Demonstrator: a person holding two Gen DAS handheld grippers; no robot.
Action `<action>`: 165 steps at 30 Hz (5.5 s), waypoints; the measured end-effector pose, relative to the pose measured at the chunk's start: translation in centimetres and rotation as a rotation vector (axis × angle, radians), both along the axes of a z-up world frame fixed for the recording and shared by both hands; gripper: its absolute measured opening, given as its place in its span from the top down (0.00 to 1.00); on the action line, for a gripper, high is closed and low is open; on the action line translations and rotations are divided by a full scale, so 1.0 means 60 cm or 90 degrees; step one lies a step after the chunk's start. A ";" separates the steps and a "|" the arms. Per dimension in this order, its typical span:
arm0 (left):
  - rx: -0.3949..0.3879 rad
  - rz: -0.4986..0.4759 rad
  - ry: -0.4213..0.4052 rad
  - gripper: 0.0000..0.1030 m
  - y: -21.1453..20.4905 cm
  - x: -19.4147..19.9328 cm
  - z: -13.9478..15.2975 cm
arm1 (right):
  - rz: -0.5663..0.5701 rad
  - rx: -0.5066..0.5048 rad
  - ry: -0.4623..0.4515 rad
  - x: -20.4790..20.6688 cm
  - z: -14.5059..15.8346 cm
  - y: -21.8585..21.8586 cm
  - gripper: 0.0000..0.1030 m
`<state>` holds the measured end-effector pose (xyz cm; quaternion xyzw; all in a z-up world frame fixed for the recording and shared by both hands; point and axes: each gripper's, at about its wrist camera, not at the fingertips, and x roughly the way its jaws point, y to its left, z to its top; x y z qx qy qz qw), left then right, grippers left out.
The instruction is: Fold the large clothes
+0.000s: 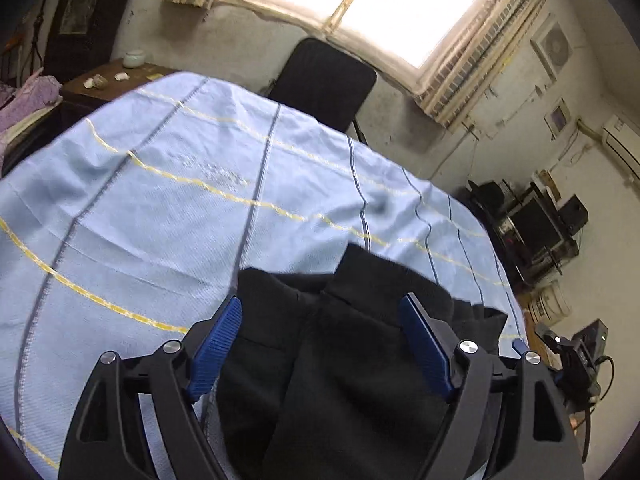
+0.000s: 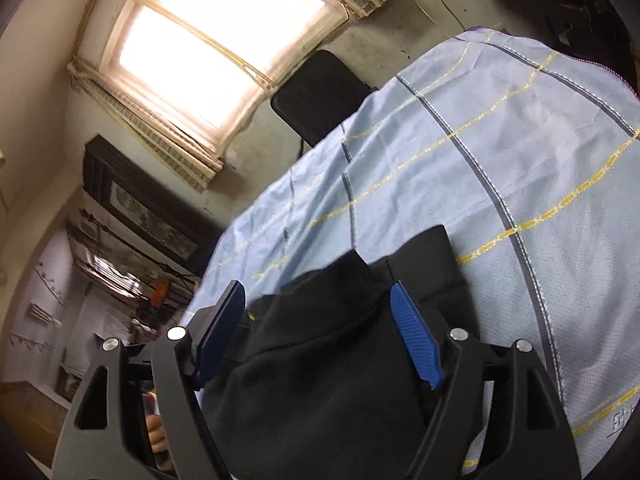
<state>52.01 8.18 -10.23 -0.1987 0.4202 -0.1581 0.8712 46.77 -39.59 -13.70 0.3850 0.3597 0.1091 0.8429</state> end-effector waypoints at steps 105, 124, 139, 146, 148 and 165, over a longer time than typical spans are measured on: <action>0.212 -0.062 0.007 0.45 -0.181 -0.200 -0.028 | 0.101 -0.216 0.099 -0.205 0.008 0.203 0.58; 0.293 -0.066 -0.009 0.43 -0.243 -0.155 -0.087 | 0.087 -0.196 0.086 -0.156 -0.041 0.228 0.44; 0.208 -0.115 -0.041 0.34 -0.243 -0.184 -0.064 | -0.035 -0.004 0.129 -0.271 -0.044 0.099 0.39; 0.109 -0.097 0.025 0.30 -0.197 -0.153 -0.071 | -0.100 0.032 0.162 -0.268 -0.063 0.068 0.39; 0.082 -0.087 0.023 0.32 -0.183 -0.152 -0.060 | -0.115 0.030 0.174 -0.257 -0.069 0.059 0.39; 0.186 -0.089 0.009 0.29 -0.213 -0.152 -0.085 | -0.130 0.028 0.120 -0.234 -0.071 0.046 0.43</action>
